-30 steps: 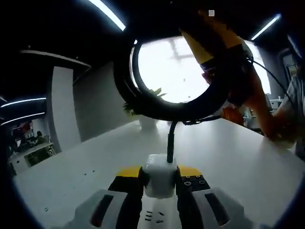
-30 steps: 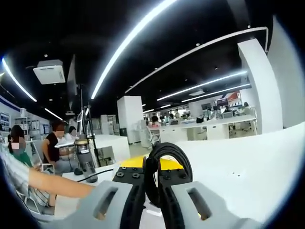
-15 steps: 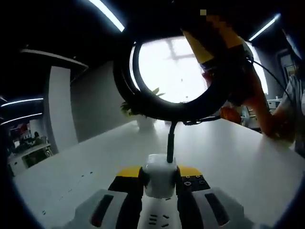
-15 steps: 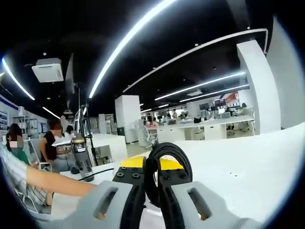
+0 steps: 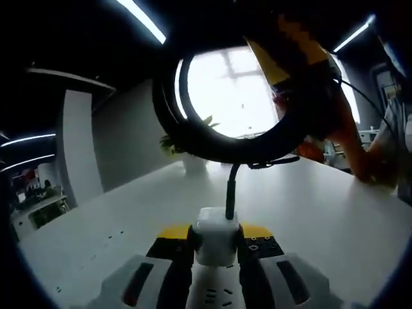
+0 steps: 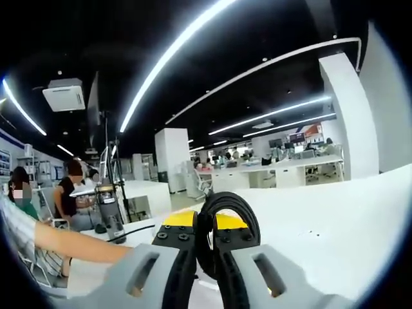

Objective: Straighten the power strip on the desk, plug the charger into it

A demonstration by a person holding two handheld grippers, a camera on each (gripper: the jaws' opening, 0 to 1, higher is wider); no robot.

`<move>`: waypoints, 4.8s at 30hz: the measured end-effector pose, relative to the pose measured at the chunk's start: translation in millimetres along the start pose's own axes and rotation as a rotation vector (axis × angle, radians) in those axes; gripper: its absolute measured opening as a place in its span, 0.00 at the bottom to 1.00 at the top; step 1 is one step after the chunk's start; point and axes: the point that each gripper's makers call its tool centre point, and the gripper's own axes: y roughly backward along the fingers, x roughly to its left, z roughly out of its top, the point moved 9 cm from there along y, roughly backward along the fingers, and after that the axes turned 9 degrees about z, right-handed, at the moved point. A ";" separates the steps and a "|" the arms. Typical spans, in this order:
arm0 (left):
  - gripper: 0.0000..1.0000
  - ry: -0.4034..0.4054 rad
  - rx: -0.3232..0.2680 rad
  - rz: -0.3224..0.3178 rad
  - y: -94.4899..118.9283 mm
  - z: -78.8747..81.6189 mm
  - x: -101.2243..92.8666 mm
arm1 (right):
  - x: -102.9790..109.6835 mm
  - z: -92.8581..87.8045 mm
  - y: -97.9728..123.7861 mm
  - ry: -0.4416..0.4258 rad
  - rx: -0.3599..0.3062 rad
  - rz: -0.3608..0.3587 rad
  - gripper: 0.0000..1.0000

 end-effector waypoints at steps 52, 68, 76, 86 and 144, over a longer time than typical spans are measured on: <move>0.24 -0.088 0.056 0.002 2.1 -4.8 -4.8 | -1.9 7.6 57.1 0.474 -0.213 -0.102 1.00; 0.25 -0.087 0.052 -0.008 1.1 -5.3 -2.1 | 5.1 -7.3 52.8 0.501 0.005 0.202 1.00; 0.25 -0.095 0.056 -0.008 1.6 -4.8 -4.4 | -15.6 -22.8 52.7 0.426 0.061 0.241 1.00; 0.25 -0.103 0.067 -0.014 1.4 -3.6 -4.9 | -31.6 -37.0 52.2 0.354 0.135 0.282 0.97; 0.25 -0.109 0.063 -0.027 1.1 -5.4 -2.1 | -77.9 -76.4 4.7 0.230 0.400 0.440 0.21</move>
